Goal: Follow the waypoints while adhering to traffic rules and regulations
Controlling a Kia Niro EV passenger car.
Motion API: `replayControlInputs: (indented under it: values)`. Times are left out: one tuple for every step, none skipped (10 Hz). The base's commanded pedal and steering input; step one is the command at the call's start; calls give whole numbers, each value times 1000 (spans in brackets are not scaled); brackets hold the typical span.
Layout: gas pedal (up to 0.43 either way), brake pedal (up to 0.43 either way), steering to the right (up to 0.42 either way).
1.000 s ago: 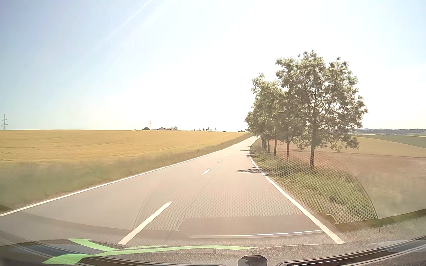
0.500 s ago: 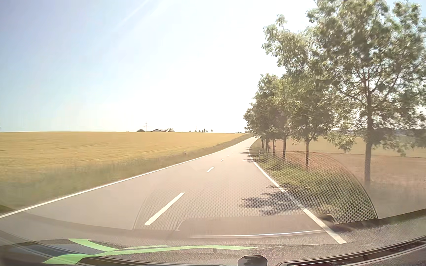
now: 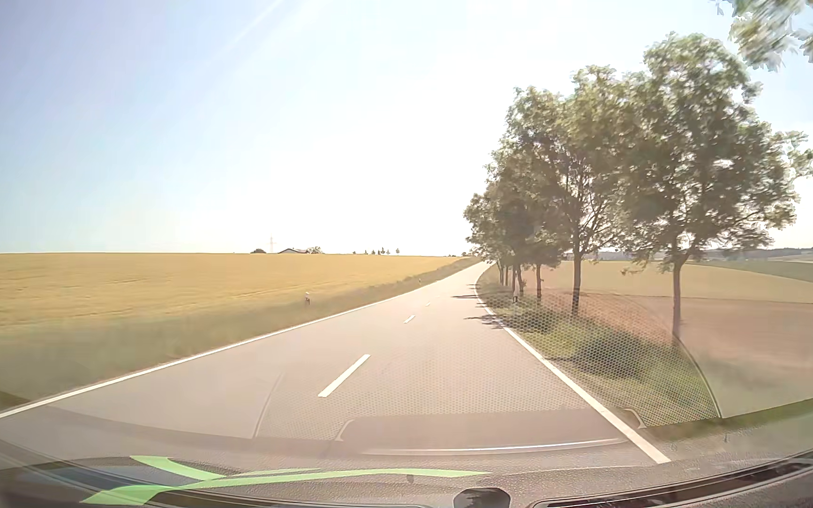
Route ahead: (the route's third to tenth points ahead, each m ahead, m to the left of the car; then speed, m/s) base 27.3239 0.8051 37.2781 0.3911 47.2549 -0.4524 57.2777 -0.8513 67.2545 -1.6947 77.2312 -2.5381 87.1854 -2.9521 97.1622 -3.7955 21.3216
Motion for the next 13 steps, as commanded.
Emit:
replayControlInputs:
  values:
    - [287, 0, 2]
    - [299, 0, 4]
    - [311, 0, 5]
    - [311, 0, 5]
    - [319, 0, 7]
    - [311, 0, 7]
    - [280, 0, 7]
    - [220, 0, 6]
    - [220, 0, 7]
    - [220, 0, 7]
    - [228, 0, 7]
    - [240, 0, 6]
    - [240, 0, 6]
